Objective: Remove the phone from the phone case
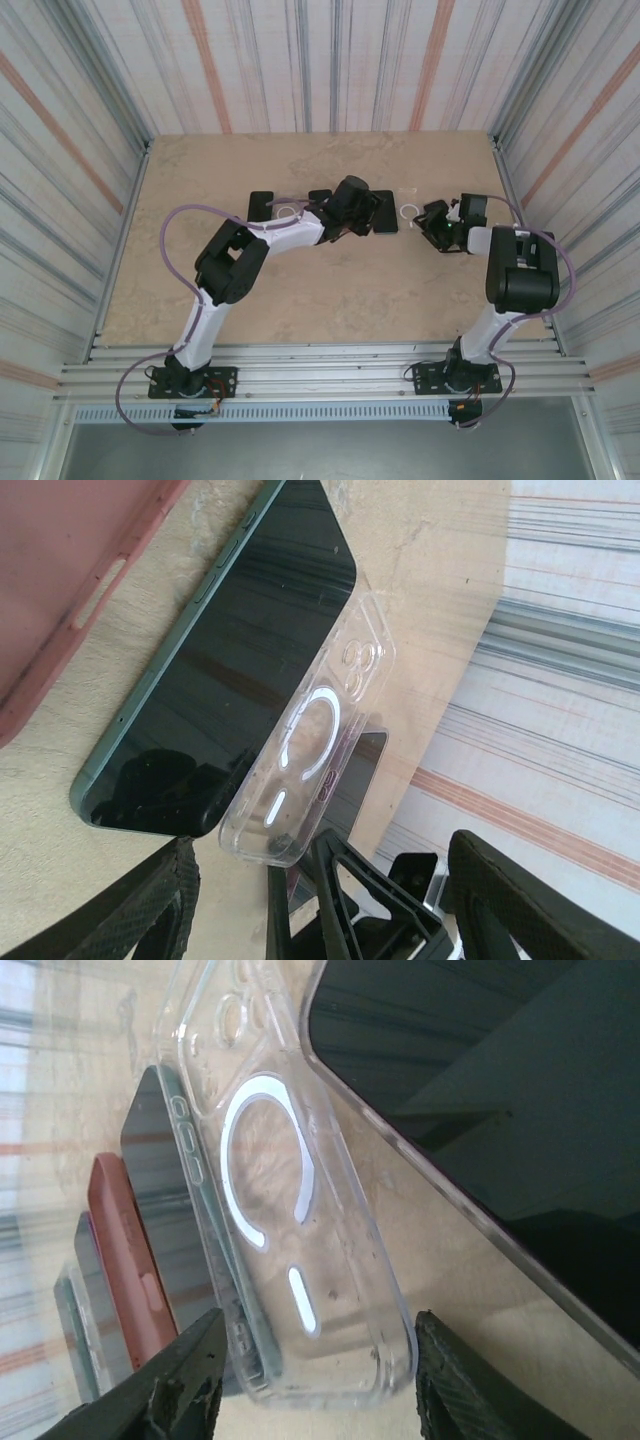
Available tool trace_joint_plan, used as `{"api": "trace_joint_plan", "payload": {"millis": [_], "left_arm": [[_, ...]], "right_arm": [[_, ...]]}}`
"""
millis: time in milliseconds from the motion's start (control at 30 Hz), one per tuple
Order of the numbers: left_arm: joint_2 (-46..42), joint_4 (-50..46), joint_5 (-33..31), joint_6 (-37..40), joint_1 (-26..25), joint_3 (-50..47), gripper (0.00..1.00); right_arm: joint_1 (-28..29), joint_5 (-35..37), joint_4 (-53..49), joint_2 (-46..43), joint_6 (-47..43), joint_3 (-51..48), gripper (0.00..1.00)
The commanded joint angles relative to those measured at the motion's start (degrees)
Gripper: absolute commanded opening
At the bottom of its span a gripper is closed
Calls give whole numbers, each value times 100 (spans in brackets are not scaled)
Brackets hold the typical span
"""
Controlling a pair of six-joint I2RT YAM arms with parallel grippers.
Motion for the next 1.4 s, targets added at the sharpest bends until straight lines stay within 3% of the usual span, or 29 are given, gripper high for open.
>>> {"api": "trace_joint_plan", "payload": {"millis": [0,133,300,400,500,633,700,733,833,1367], "left_arm": [[-377,-5,75,278,50,134,69],[-461,-36,107,422,102,103,69],[-529,-42,185,699,156,174,71],[-569,-10,271,831,185,196,72],[-588,-19,419,975,227,249,74],[-591,-129,653,1219,245,386,81],[-591,-126,697,1269,245,364,82],[-593,-91,721,1269,254,330,83],[-763,-57,866,1433,297,281,91],[-746,143,1335,1581,425,243,95]], "right_arm": [[-100,150,-862,-435,-553,183,56],[-308,374,-1612,-862,-1060,334,66],[-631,557,-2940,-1004,-2442,1050,69],[-646,1143,-3724,-871,-3794,1547,72],[-666,1255,-3916,-670,-4808,1785,73],[-655,1433,-4326,-112,-5648,2393,82],[-638,1554,-4398,94,-5907,2590,85],[-622,1603,-4401,184,-6032,2649,99],[-560,1691,-4420,440,-6420,2776,99],[-288,2111,-4709,1403,-7668,3197,99]]}}
